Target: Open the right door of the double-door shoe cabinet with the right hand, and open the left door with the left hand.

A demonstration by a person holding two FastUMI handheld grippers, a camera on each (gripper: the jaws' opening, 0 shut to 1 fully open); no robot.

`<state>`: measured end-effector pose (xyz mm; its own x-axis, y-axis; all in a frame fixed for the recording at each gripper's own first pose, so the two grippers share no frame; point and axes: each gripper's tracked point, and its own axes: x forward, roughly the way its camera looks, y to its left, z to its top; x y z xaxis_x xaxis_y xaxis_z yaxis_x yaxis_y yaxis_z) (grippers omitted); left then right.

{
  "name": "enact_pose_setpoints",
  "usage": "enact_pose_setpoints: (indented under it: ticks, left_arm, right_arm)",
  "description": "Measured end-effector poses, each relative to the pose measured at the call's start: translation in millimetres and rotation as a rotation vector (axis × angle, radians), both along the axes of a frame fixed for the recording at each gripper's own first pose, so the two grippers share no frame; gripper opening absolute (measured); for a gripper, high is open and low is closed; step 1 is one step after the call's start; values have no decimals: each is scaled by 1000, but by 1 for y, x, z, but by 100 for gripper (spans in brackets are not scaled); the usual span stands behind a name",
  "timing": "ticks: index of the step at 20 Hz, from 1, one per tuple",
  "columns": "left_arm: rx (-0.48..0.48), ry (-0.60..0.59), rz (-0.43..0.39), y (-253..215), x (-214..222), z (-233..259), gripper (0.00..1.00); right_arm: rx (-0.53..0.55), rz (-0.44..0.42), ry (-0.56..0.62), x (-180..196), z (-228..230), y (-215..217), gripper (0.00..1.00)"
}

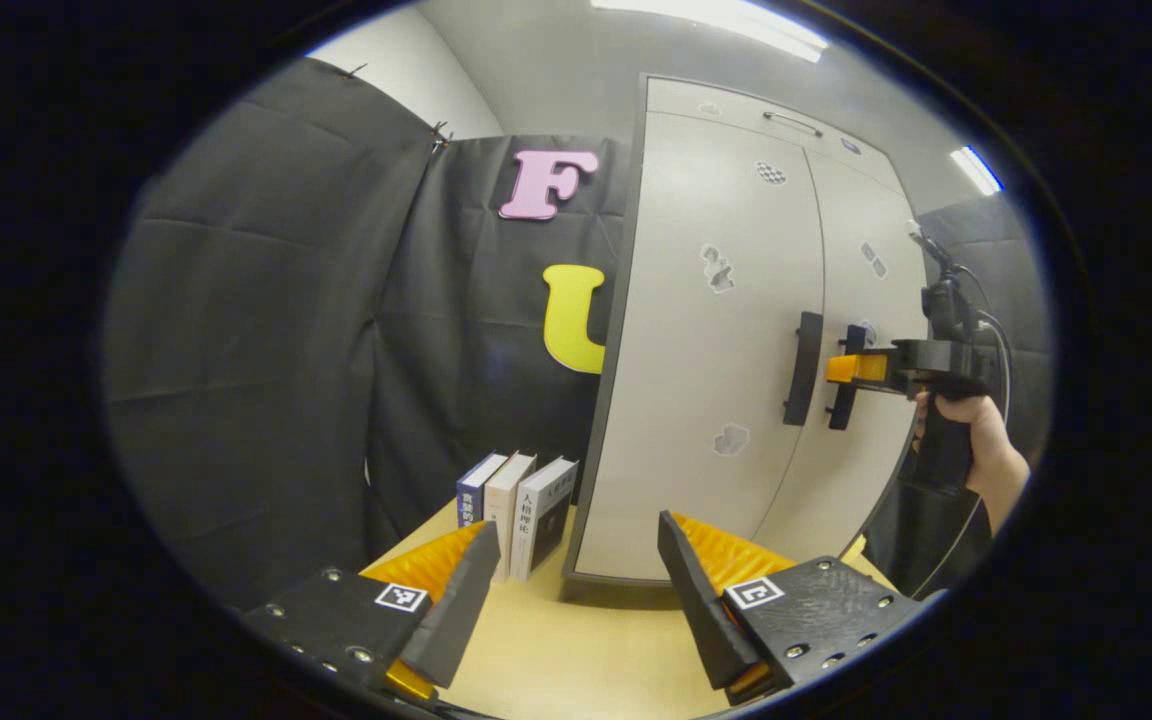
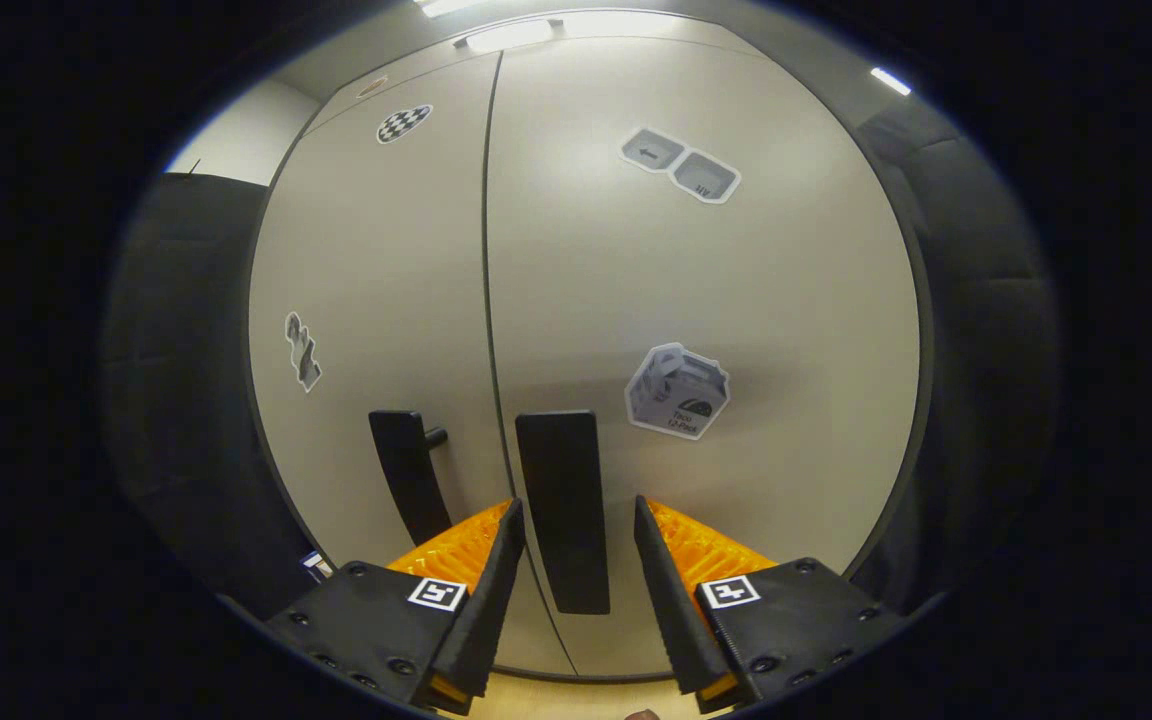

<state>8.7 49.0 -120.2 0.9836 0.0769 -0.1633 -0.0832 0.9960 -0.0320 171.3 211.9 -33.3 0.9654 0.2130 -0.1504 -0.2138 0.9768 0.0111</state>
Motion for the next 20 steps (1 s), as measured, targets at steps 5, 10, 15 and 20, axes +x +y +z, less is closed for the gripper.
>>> enact_pose_setpoints:
  ticks: [5, 10, 15, 20]
  left_arm:
    - [19, -2, -19, 8, -1, -5, 92]
    - [-17, 14, -28, 9, -4, -15, 92]
    - [-6, 31, -23, 15, -11, -21, 92]
    - [-57, 35, -27, 12, -15, -26, 92]
  right_arm:
    - [-17, -2, 34, 1, -10, 4, 43]
    - [-26, -8, 26, 0, -9, 3, 35]
    - [-29, 18, 29, 0, -8, 5, 10]
    - [-73, 29, 35, -5, -11, 4, 9]
